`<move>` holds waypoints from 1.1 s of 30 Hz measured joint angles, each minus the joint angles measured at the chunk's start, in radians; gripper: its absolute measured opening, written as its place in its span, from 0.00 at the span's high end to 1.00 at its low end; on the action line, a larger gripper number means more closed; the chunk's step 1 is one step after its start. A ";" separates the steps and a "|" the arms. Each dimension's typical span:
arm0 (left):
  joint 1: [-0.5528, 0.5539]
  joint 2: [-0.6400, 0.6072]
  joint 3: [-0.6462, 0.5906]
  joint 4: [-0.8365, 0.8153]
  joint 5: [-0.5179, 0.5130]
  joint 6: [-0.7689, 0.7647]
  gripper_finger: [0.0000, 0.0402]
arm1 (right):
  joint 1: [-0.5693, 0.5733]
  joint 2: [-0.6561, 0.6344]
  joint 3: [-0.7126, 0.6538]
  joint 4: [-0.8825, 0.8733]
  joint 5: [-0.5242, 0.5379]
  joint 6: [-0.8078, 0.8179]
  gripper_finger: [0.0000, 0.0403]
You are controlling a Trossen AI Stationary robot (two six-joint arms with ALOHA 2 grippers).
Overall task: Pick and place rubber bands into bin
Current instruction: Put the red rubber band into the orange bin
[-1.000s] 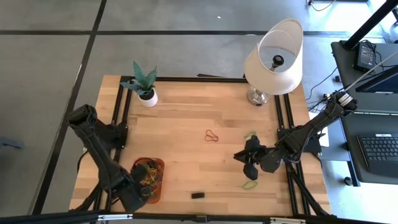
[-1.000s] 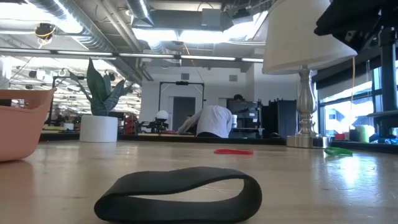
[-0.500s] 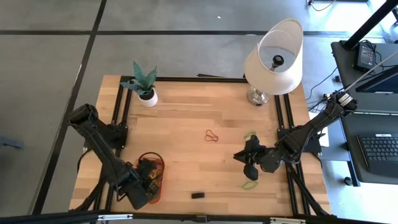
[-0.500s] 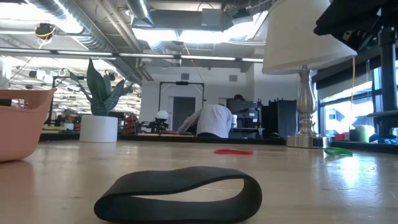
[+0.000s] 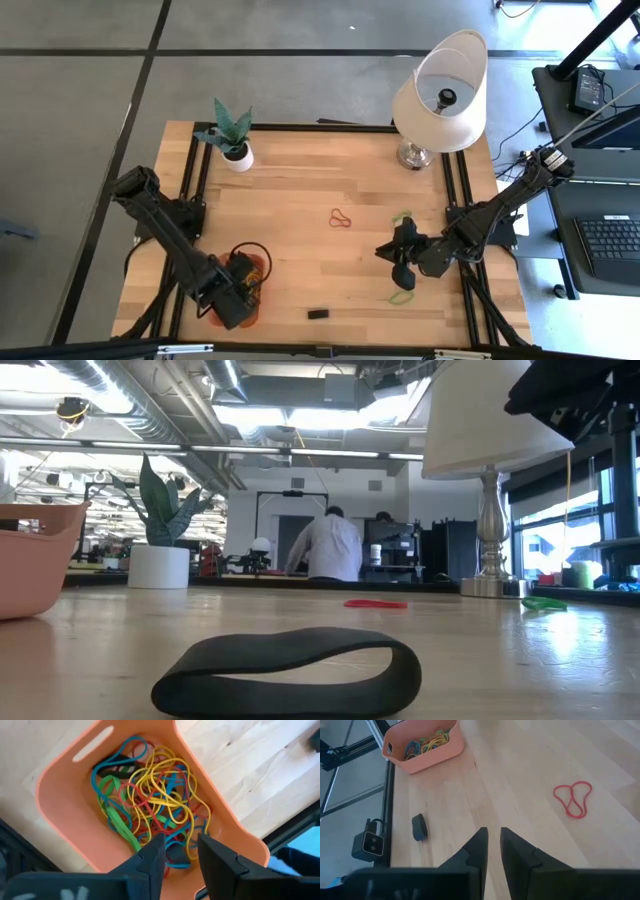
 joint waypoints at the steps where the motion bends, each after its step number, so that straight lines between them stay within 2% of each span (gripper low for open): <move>1: 0.006 0.000 0.000 0.000 0.000 0.023 0.74 | -0.002 0.000 0.000 0.001 0.000 -0.001 0.86; 5: 0.044 0.000 0.000 0.002 0.002 0.145 0.82 | -0.019 0.000 0.000 0.002 0.000 -0.002 0.86; 10: 0.124 0.000 0.000 0.006 -0.008 0.405 0.98 | -0.049 0.000 0.000 0.035 0.000 -0.003 0.86; 15: 0.227 -0.012 0.000 0.006 -0.051 0.708 0.99 | -0.077 0.000 0.000 0.093 0.001 -0.004 0.87; 19: 0.294 -0.049 0.000 0.006 -0.167 0.955 0.99 | -0.103 0.008 0.006 0.126 0.001 -0.006 0.96; 24: 0.378 -0.145 -0.044 0.024 -0.240 1.164 0.99 | -0.164 0.082 0.083 0.108 0.006 -0.006 0.98; 28: 0.441 -0.277 -0.171 0.131 -0.238 1.303 1.00 | -0.231 0.197 0.221 -0.012 -0.010 -0.027 0.99; 33: 0.538 -0.468 -0.359 0.254 -0.205 1.393 0.99 | -0.346 0.358 0.455 -0.424 -0.133 0.106 1.00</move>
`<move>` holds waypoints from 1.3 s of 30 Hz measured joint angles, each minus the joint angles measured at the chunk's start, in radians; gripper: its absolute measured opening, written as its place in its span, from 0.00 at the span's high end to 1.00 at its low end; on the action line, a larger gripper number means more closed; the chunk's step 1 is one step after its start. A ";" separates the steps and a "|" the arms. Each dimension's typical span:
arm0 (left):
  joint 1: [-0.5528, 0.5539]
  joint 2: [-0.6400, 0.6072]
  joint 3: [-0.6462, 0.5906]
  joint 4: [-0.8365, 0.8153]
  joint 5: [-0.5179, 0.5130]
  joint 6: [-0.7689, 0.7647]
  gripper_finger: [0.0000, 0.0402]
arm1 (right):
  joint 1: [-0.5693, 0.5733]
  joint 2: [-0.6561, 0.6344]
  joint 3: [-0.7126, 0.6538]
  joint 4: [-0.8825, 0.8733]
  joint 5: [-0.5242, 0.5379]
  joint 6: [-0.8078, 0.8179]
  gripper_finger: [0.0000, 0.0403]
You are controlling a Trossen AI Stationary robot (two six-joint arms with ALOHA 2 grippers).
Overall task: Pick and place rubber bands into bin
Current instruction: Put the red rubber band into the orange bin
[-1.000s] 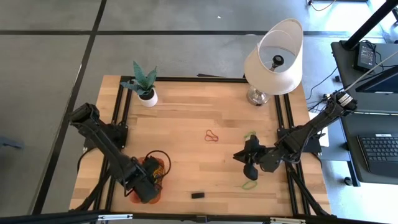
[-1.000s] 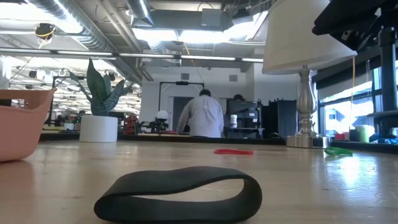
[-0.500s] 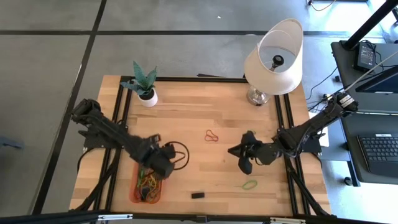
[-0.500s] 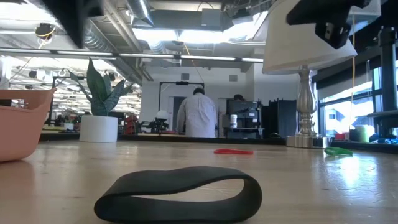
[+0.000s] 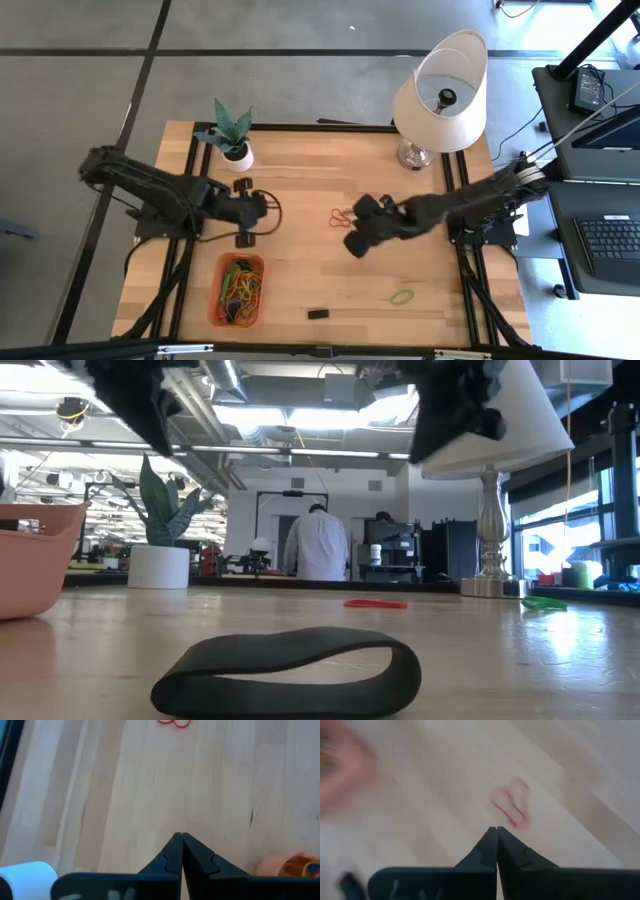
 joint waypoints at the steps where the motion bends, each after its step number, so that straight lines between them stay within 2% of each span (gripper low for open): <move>1: 0.017 -0.034 -0.030 0.014 0.011 0.017 0.99 | -0.023 0.033 0.043 -0.083 -0.037 0.026 0.99; 5: 0.089 -0.159 -0.135 0.084 0.031 0.075 0.99 | -0.103 0.145 0.152 -0.353 -0.105 0.149 0.98; 8: 0.134 -0.226 -0.192 0.137 0.038 0.120 0.99 | -0.144 0.201 0.159 -0.425 -0.111 0.219 0.96; 14: 0.212 -0.294 -0.238 0.178 0.099 0.227 0.99 | -0.195 0.271 0.138 -0.280 -0.130 0.228 0.90; 23: 0.294 -0.301 -0.239 0.216 0.120 0.286 0.99 | -0.257 0.392 0.137 -0.027 -0.138 0.069 0.73; 29: 0.308 -0.301 -0.239 0.226 0.165 0.318 0.99 | -0.263 0.461 0.136 -0.023 -0.145 0.057 0.66; 39: 0.307 -0.300 -0.238 0.225 0.167 0.347 0.99 | -0.257 0.506 0.140 -0.013 -0.205 0.079 0.62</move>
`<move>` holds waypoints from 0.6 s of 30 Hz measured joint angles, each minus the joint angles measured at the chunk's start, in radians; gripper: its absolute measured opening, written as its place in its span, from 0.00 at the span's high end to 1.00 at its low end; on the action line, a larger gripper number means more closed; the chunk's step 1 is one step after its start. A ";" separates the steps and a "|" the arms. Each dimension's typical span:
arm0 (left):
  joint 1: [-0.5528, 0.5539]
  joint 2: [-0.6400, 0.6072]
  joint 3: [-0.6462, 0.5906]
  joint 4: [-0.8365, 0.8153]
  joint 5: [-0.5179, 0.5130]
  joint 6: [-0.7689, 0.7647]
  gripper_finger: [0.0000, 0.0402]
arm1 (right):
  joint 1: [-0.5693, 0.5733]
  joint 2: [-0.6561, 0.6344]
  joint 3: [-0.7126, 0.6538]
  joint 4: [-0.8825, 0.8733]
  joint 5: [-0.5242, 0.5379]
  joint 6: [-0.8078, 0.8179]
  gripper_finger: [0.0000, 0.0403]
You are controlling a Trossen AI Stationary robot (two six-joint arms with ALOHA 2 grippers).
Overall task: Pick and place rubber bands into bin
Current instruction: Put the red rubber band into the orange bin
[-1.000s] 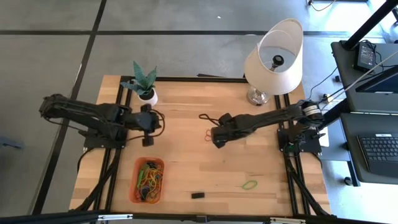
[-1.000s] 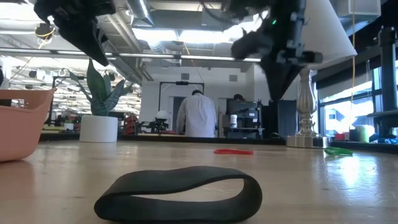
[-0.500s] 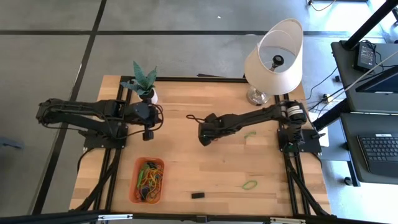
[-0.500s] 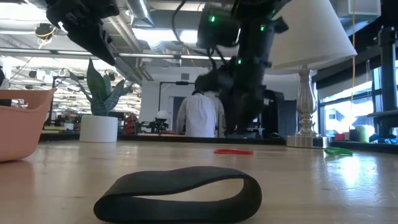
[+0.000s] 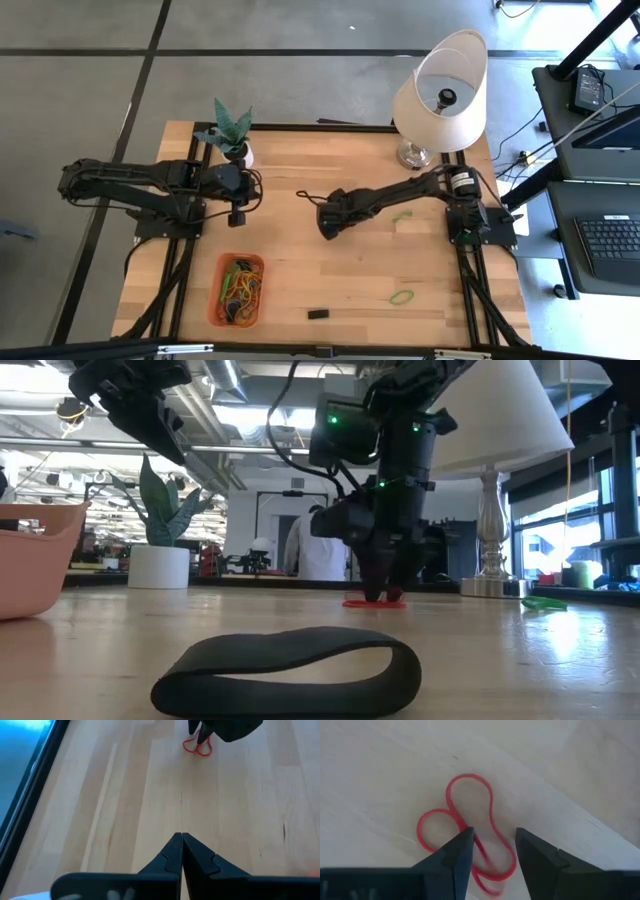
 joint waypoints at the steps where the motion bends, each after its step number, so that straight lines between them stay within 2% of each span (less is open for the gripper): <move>1: 0.000 0.000 0.000 0.000 0.000 0.000 0.99 | 0.002 0.005 0.001 0.001 0.002 0.000 0.62; 6: 0.000 0.000 0.000 0.003 0.000 0.000 0.99 | 0.015 0.019 0.001 0.001 -0.017 0.000 0.67; 14: -0.001 0.000 0.000 0.037 0.000 0.000 0.99 | 0.035 0.019 -0.002 0.033 -0.022 0.032 0.97; 18: -0.001 0.000 0.000 0.023 -0.005 0.001 0.99 | 0.042 0.022 0.028 0.028 -0.029 0.003 0.97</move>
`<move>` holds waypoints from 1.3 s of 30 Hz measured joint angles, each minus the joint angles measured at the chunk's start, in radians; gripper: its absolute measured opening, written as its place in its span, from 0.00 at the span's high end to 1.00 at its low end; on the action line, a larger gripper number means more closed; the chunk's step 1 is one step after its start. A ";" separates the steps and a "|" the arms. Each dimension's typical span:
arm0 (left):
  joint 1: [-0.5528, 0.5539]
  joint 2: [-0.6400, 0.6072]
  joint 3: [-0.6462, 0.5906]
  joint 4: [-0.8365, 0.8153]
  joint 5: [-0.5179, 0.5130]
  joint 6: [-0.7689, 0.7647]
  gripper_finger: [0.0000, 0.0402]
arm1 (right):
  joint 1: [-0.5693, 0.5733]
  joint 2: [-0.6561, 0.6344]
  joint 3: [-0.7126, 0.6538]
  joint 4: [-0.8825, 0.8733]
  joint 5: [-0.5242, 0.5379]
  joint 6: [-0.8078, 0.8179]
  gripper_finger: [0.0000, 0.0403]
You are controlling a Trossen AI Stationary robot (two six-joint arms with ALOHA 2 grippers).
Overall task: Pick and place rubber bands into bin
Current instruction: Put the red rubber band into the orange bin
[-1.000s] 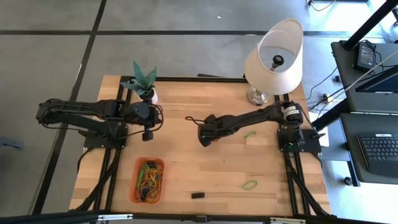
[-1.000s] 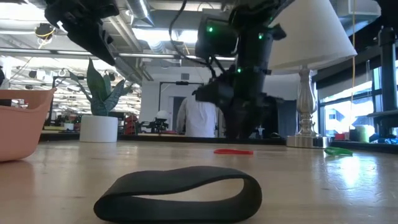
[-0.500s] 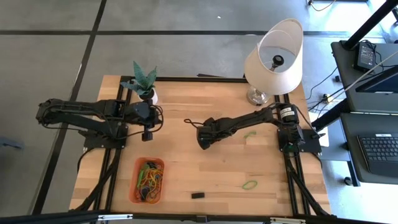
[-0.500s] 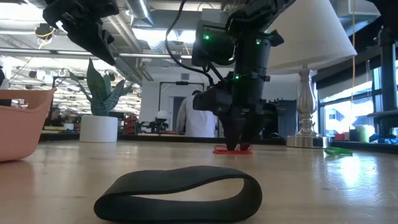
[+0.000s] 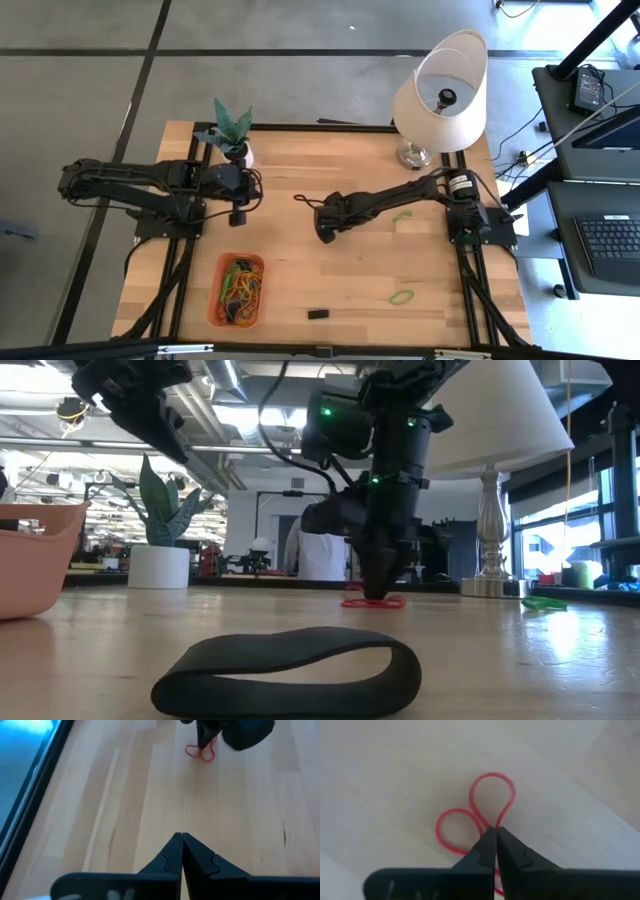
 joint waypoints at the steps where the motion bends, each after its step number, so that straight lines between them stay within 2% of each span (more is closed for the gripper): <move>1: 0.000 0.000 0.000 -0.013 0.000 0.000 0.99 | 0.002 0.003 0.014 -0.007 -0.003 -0.014 0.98; 6: -0.005 -0.029 0.000 -0.131 0.034 -0.045 0.99 | 0.021 0.009 0.112 0.000 -0.016 -0.104 0.99; 10: -0.024 -0.085 0.000 -0.220 0.055 -0.110 0.99 | 0.045 0.009 0.211 0.009 0.000 -0.253 1.00; 14: -0.036 -0.154 0.000 -0.234 0.053 -0.156 0.99 | 0.079 0.007 0.317 0.050 0.010 -0.399 1.00; 23: -0.036 -0.273 0.000 -0.234 0.022 -0.245 0.99 | 0.156 0.006 0.473 0.367 0.017 -0.629 1.00; 27: -0.036 -0.297 0.000 -0.235 0.021 -0.272 0.99 | 0.175 0.008 0.496 0.506 0.018 -0.655 1.00; 34: -0.036 -0.311 0.000 -0.245 0.033 -0.236 0.99 | 0.179 0.048 0.512 0.649 0.025 -0.606 1.00; 36: -0.036 -0.312 0.000 -0.254 0.033 -0.217 0.99 | 0.186 0.106 0.567 0.710 0.024 -0.619 1.00; 39: -0.036 -0.312 0.000 -0.285 0.034 -0.203 0.99 | 0.201 0.217 0.703 0.691 0.020 -0.643 1.00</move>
